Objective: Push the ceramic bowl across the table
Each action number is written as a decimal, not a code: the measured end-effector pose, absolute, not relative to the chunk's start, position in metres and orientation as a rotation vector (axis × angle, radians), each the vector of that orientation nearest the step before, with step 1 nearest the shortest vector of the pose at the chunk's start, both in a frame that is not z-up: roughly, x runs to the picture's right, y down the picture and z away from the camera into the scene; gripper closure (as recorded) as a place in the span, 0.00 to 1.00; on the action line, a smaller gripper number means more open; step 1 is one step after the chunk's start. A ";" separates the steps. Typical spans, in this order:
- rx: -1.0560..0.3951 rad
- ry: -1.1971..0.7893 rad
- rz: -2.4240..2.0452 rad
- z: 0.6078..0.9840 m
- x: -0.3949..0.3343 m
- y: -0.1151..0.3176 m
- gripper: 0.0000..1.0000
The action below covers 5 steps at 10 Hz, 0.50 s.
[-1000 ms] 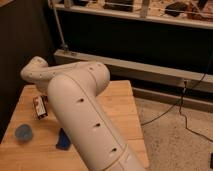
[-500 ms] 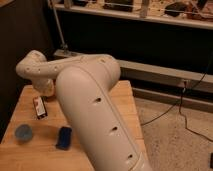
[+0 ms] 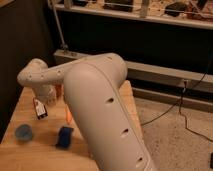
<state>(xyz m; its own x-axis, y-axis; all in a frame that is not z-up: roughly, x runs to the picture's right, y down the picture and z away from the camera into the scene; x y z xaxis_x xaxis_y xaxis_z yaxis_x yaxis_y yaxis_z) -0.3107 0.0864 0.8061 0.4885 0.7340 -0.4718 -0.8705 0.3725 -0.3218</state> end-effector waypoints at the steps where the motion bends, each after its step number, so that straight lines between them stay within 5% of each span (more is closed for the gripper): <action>1: -0.588 0.265 1.042 0.811 -0.312 0.091 1.00; 5: -0.589 0.260 1.038 0.850 -0.324 0.099 1.00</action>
